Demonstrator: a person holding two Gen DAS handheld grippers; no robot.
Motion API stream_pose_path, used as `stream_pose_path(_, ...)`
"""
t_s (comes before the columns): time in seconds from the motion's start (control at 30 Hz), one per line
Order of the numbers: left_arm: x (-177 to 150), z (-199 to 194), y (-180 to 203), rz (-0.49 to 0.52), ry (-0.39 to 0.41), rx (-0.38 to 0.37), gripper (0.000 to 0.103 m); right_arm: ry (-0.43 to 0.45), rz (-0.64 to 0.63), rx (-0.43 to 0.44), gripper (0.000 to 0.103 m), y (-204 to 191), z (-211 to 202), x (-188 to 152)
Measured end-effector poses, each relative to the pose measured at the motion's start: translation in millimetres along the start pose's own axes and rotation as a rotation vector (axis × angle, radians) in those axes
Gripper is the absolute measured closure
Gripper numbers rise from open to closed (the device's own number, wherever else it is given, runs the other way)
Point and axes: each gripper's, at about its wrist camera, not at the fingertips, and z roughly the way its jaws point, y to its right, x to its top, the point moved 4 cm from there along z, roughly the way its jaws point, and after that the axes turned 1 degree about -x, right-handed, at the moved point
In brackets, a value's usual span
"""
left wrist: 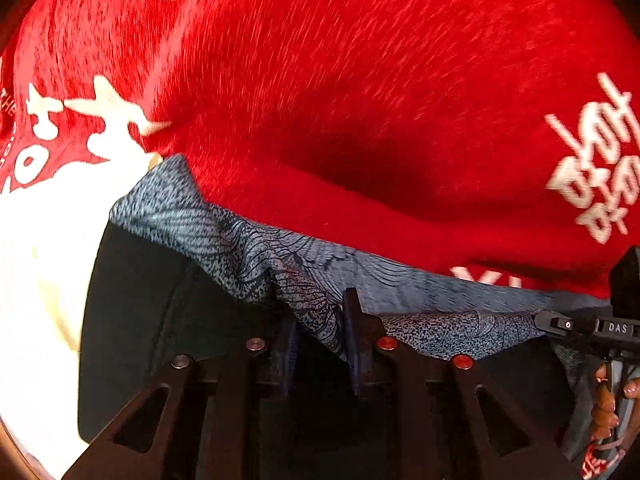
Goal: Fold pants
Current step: 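Grasp the waistband with the left tool while the right tool grasps it too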
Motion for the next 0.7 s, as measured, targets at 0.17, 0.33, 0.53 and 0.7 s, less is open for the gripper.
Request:
stream_pose_path(0.17,-2.5,-37.7,6.2,0.004,0.032,0.004,0.068,0.012,-0.082,-0.005,0.041,-21.8,-16.6,0.3)
stream_pose_path(0.33,-18.3,-86.3,16.2,0.075,0.116,0.075,0.024,0.069,-0.274,-0.153,0.026,-61.3,-49.6,-24.0)
stream_pose_path(0.53,-21.7,-13.2,28.0,0.154,0.011,0.177,0.024,-0.016,-0.346,-0.278,0.069,-56.5,-0.6,-20.2)
stream_pose_path(0.7,-11.2,33.2,26.0,0.136,0.007,0.276,0.022,0.041,-0.375,-0.358,0.072,-41.4,19.6,4.8)
